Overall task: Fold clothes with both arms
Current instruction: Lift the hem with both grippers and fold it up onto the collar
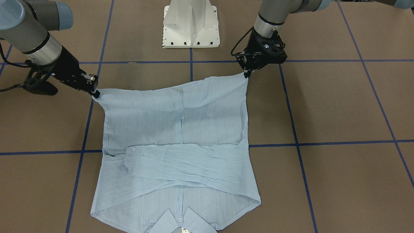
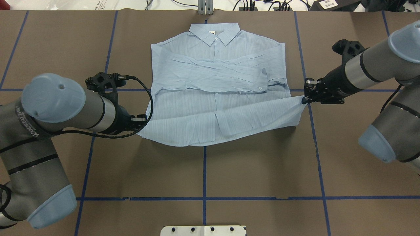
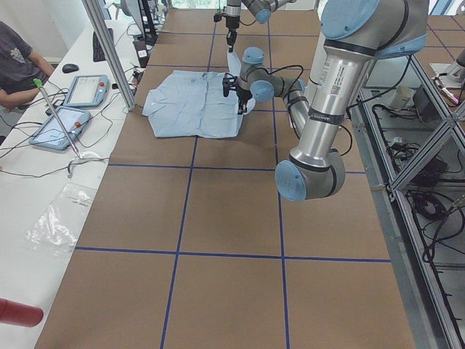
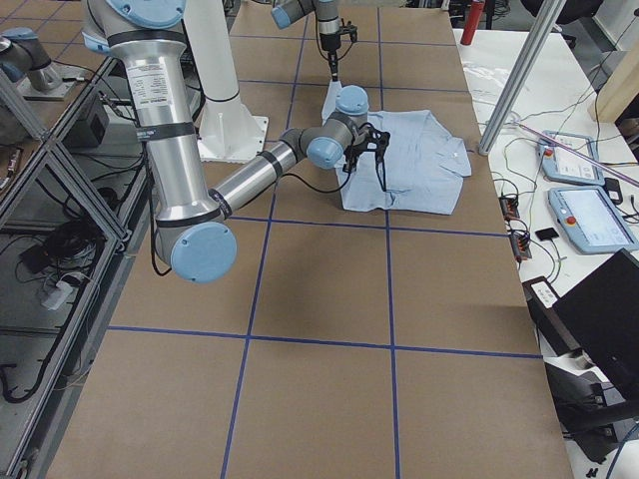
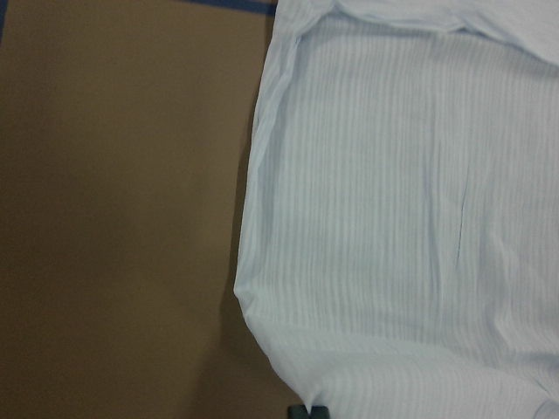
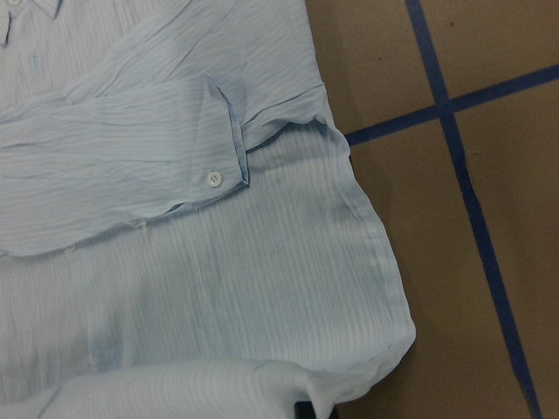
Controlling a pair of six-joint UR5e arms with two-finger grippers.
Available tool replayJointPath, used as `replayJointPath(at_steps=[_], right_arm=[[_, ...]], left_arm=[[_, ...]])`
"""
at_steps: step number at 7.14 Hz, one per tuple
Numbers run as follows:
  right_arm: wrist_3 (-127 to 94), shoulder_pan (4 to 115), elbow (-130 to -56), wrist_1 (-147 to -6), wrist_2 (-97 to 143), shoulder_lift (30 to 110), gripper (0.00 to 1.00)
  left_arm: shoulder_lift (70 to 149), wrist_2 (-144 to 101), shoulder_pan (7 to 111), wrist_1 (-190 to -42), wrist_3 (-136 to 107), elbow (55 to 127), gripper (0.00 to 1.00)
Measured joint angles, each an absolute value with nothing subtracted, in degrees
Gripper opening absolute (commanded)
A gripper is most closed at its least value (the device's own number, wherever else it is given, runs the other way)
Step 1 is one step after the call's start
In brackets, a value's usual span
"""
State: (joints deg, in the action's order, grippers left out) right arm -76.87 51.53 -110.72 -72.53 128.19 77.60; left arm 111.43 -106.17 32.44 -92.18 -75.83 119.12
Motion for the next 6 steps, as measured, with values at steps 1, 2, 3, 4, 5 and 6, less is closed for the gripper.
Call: replayJointPath(at_steps=[1,2,3,4,5,6], right_arm=[[-76.5,53.2,-109.6,-72.4,129.2,77.2,0.0],[-76.2,54.2,-108.6,-72.4,129.6,76.2,0.0],[-76.0,54.7,-107.3,-72.5,129.7,74.4,0.0],[-75.9,55.1,-105.8,-72.5,129.6,72.4,0.0],[-75.9,55.8,-103.6,-72.4,129.5,70.1,0.0],[-75.8,57.0,-100.7,-72.3,129.5,67.5,0.0]], left_arm=[[111.4,-106.4,32.7,-92.2,-75.8,119.1,0.0],[111.7,-106.4,32.8,-92.3,-75.8,118.8,0.0],[112.8,-106.4,33.4,-92.6,-75.9,117.6,0.0],[114.8,-106.5,35.2,-93.5,-75.8,115.2,0.0],[116.7,-106.9,37.8,-95.6,-75.6,111.8,0.0],[118.1,-107.9,41.0,-99.2,-75.1,107.4,0.0]])
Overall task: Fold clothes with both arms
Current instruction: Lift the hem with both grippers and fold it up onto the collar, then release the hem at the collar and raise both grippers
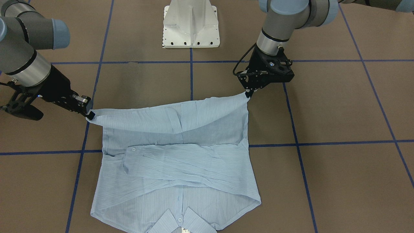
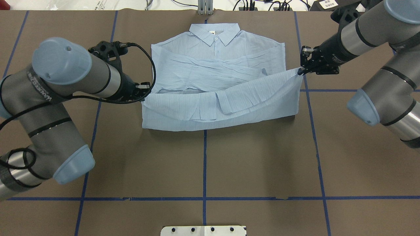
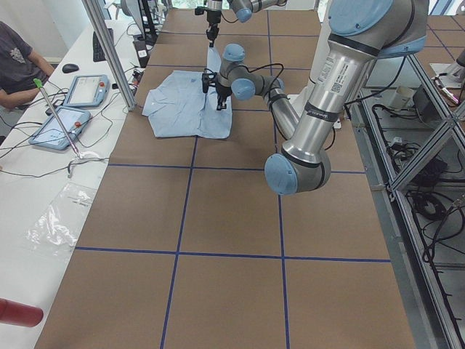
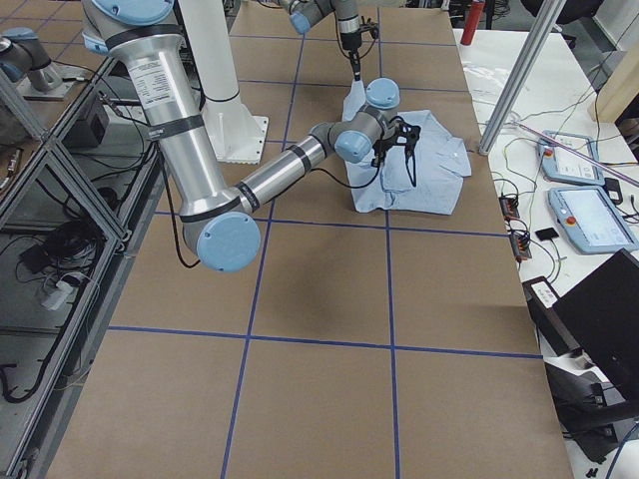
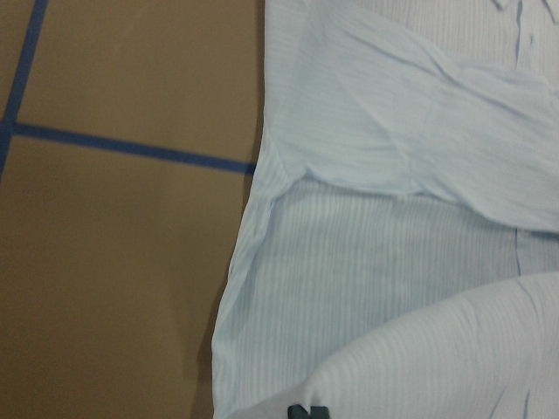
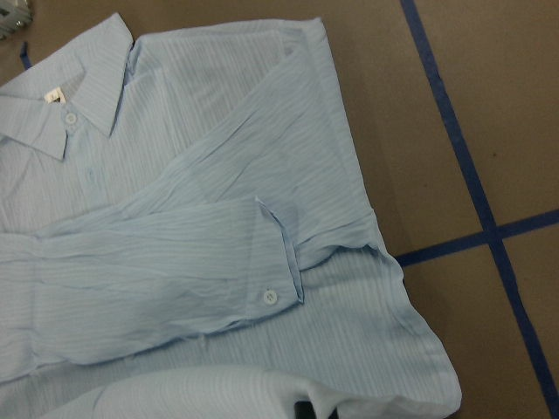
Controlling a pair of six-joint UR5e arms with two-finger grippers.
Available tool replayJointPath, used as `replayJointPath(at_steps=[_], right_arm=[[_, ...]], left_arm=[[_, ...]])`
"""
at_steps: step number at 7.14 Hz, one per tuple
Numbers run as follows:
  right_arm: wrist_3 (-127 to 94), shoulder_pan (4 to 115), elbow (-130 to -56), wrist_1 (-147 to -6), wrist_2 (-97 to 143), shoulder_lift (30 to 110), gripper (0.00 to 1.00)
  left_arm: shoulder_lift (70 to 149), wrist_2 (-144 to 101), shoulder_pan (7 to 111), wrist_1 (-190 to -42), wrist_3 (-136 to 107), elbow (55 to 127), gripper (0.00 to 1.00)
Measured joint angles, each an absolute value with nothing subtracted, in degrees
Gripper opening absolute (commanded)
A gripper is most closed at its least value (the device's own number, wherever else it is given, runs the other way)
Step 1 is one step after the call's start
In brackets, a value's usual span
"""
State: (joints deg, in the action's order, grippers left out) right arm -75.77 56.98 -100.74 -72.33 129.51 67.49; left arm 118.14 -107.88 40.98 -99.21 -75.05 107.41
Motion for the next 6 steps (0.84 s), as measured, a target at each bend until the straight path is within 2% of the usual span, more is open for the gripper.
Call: replayJointPath(at_steps=[3,6], right_arm=[[-73.6,60.7,-89.4,-72.2,129.6,59.6,0.0],[-72.4,61.5,-75.3,-72.0,129.3,49.6,0.0]], left_arm=[[124.7,-109.6,48.8,-109.5,-73.7,91.4,0.0],[133.0,-110.1,50.7,-119.5,-74.0,74.9,0.0]])
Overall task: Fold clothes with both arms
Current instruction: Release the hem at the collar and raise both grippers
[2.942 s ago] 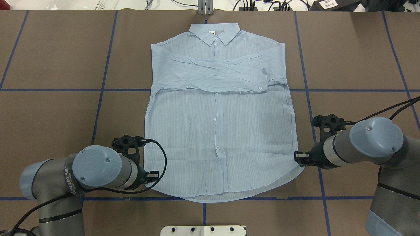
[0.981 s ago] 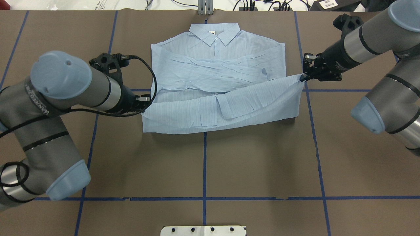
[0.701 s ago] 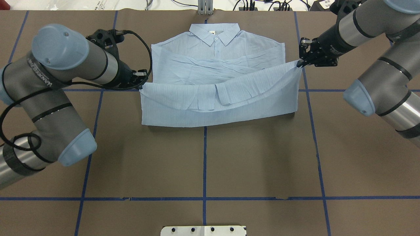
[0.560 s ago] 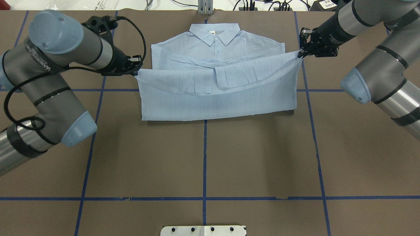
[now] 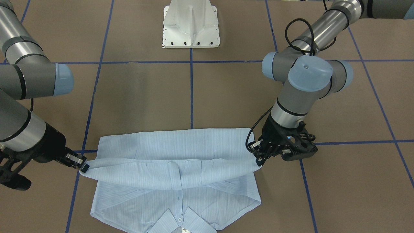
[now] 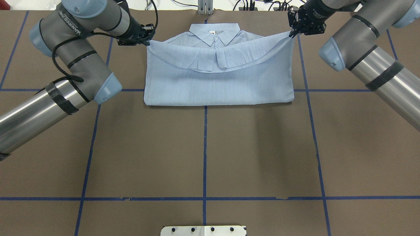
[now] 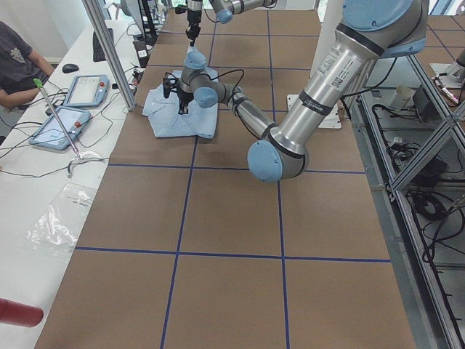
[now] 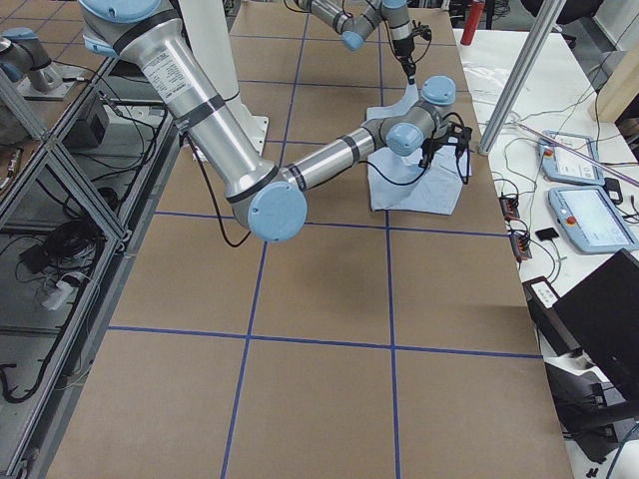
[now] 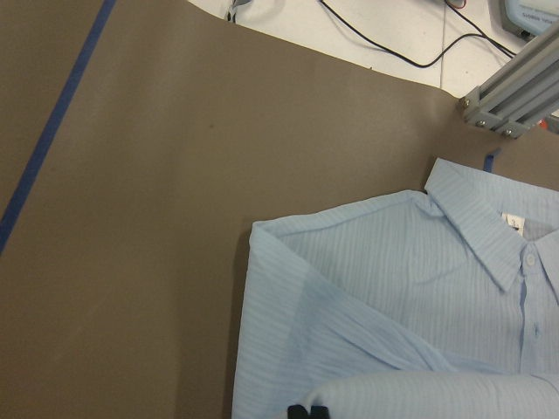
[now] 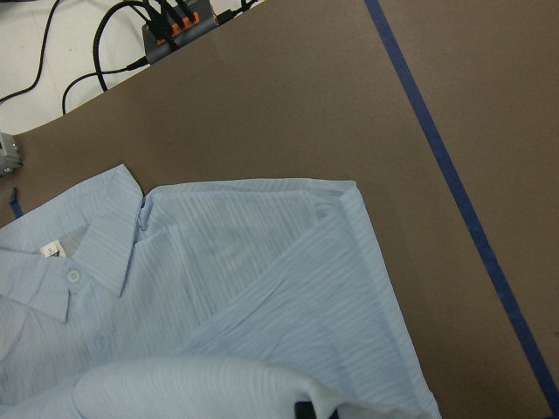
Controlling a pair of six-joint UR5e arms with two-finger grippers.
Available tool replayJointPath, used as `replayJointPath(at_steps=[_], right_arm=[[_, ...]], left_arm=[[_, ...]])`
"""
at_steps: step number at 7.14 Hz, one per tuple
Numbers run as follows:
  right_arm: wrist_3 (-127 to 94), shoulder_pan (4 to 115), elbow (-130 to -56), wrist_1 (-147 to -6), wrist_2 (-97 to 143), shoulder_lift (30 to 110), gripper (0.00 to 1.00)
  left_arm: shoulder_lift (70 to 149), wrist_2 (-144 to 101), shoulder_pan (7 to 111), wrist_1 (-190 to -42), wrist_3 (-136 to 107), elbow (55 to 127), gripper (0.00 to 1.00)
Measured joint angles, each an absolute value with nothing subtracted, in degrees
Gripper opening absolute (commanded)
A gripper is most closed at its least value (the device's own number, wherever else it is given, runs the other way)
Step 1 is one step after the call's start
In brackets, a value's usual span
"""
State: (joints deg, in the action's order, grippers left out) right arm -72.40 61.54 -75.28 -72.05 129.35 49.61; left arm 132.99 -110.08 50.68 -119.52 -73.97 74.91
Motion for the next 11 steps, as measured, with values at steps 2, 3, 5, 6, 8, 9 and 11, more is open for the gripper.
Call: replayJointPath(at_steps=[2,3,5,6,8,9,11], right_arm=[[-71.8,61.7,-65.7,-68.9,128.8,44.1,0.0],[-71.6,61.7,-61.6,-66.6,128.1,42.4,0.0],[-70.8,61.9,-57.8,-65.2,126.7,41.3,0.0],[-70.5,61.9,-57.2,-65.1,126.4,41.3,0.0],[-70.3,61.5,-56.9,-65.1,125.5,41.2,0.0],[-70.3,61.0,-56.9,-65.1,124.9,41.2,0.99],[-69.6,59.3,-57.3,-64.1,122.5,41.7,1.0]], left_arm=[[133.9,-110.1,51.2,-122.3,-73.9,71.0,0.0],[134.2,-110.1,51.3,-123.3,-73.9,69.5,0.0],[135.9,-110.1,51.4,-126.0,-74.2,65.2,0.0],[136.5,-110.0,51.4,-127.4,-74.2,63.3,0.0],[136.9,-109.8,51.4,-131.4,-74.3,59.4,0.0],[137.0,-109.8,51.4,-132.3,-74.5,58.5,0.74],[137.2,-109.8,51.3,-132.9,-74.7,58.3,1.0]])
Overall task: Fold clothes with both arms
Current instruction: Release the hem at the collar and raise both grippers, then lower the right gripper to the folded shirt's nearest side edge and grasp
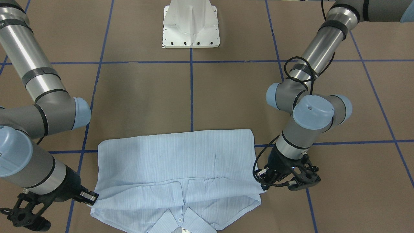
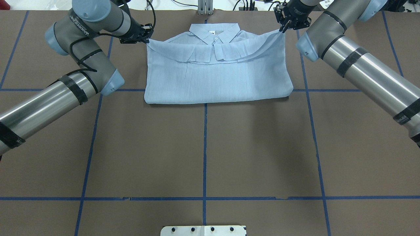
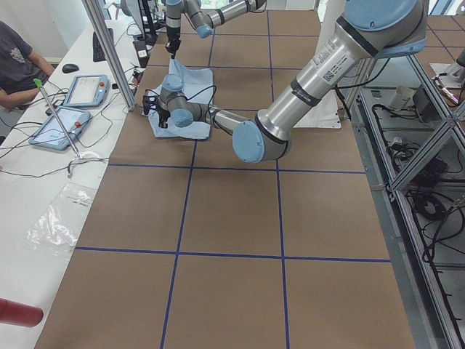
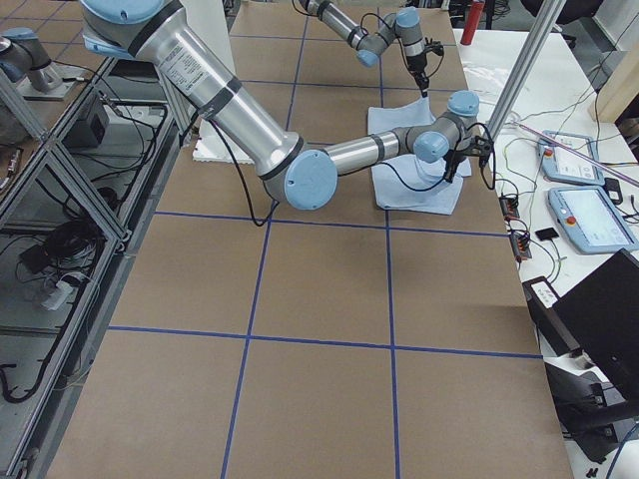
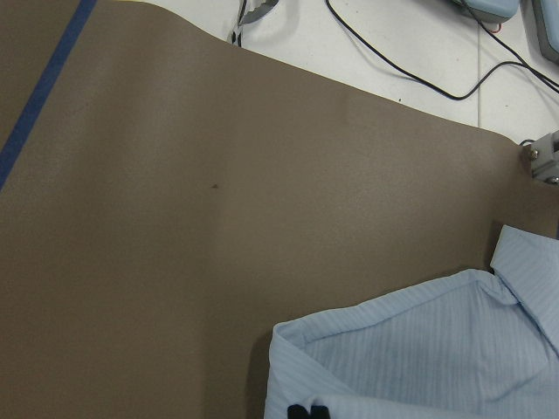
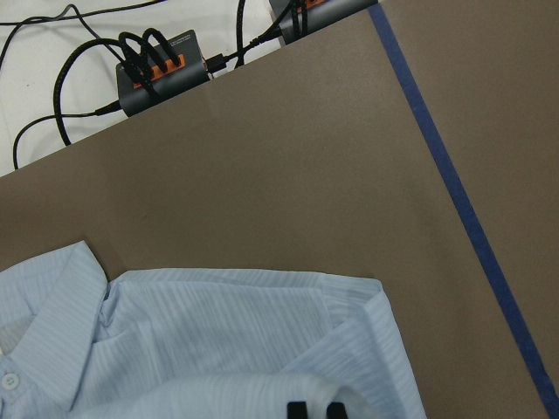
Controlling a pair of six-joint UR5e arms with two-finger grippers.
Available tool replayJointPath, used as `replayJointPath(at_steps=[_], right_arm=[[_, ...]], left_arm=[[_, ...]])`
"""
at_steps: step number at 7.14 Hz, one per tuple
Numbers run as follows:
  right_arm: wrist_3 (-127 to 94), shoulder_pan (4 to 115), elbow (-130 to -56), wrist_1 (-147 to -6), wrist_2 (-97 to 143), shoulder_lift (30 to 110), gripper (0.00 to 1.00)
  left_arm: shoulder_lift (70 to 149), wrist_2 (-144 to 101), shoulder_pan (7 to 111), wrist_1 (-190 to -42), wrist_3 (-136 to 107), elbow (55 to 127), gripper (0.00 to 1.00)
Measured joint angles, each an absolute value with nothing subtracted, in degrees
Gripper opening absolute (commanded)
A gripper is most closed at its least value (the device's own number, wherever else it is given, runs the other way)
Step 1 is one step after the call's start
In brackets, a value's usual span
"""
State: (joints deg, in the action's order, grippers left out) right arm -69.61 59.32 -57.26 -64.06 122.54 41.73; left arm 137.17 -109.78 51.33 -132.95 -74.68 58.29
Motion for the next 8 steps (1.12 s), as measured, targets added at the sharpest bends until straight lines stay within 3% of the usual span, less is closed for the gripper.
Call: replayJointPath(at_steps=[3,8], right_arm=[[-65.3,58.4,-58.3,-62.0,120.1,44.0,1.0],[-65.0,51.9,-75.1,-57.5,120.1,61.7,0.99]], left_arm=[[136.9,-109.8,51.3,-133.1,-74.6,58.9,1.0],[136.7,-109.8,51.3,-132.9,-74.9,60.8,1.0]])
